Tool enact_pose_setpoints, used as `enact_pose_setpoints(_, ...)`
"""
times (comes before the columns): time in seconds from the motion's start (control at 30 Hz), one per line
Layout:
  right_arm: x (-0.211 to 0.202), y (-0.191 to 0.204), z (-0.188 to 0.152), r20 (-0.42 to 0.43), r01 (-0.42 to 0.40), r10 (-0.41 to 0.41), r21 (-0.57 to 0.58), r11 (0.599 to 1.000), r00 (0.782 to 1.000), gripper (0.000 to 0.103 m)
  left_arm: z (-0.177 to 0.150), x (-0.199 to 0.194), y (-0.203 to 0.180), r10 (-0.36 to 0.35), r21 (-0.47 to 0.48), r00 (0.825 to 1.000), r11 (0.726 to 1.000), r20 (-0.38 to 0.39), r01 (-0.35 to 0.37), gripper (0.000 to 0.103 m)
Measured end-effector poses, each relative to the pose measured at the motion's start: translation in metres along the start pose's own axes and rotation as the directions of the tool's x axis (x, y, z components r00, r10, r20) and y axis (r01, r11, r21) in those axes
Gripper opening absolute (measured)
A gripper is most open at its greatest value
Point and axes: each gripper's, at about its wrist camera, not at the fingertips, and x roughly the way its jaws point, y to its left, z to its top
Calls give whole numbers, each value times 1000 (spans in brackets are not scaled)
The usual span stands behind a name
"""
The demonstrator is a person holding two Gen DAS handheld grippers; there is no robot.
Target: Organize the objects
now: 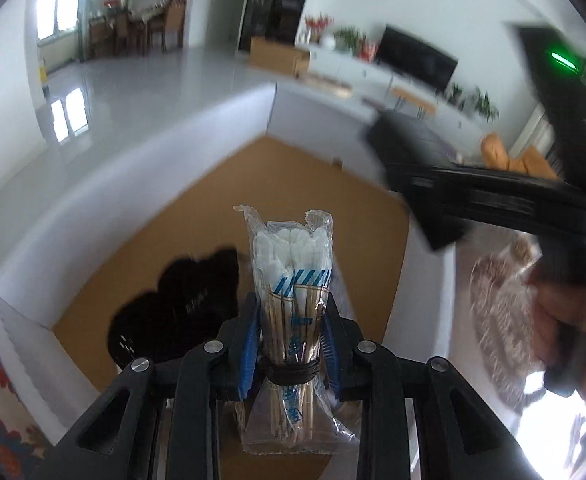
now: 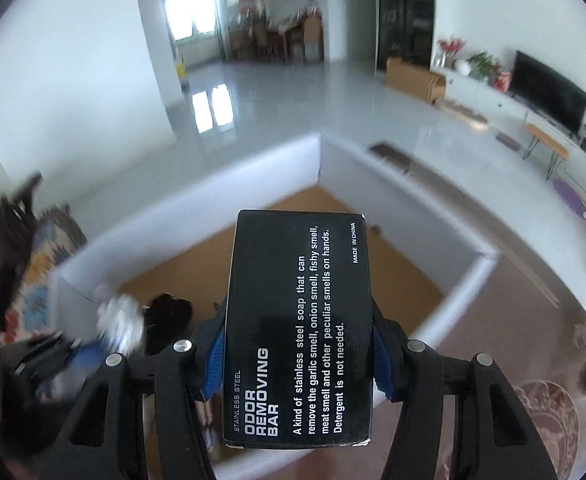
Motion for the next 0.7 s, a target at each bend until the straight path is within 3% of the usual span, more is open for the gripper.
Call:
enact_pose_setpoints(0.1,58,5,-8,-118,28,-31,-30,999,993,60,1,16,-7,22,4,998,1000,-52,-22,34)
enact_pose_setpoints(0.13,76,5,-12,-173,28,-33,-31,999,984,60,2,15,-5,25,4,999,1000,-45,-25,44)
enact_pose_setpoints(0.17,87,2,-15,-210,32,-38,-30,999,977,60,3,14,-6,35,9,999,999,-30,-34,60)
enact_pose_setpoints(0.27,90,-4,-19,-217,70,-74,-27,997,973,76,4,5,-10,82,31,996,996,28,-83,88)
enact_pose_setpoints(0.33,78,-12,-17,-189,43,-42,1,999,981,77,4,-5,-14,139,40,986,989,93,-143,92)
enact_pose_setpoints(0.43,50,-20,-12,-138,47,-43,22,999,990,85,3,-24,-11,301,4,938,952,169,-306,93)
enact_pose_setpoints(0.47,39,-22,-10,-119,49,-46,23,999,992,89,5,-30,-14,366,-11,914,929,175,-370,93)
enact_pose_setpoints(0.53,20,-22,-7,-96,56,-54,18,998,994,91,5,-38,-17,429,-33,887,902,170,-430,94)
enact_pose_setpoints(0.6,4,-23,-6,-94,57,-55,16,998,994,91,7,-41,-14,433,-55,891,901,138,-429,96)
enact_pose_setpoints(0.7,-5,-18,0,-109,59,-59,-1,998,992,91,5,-39,-3,337,-101,939,939,76,-329,96)
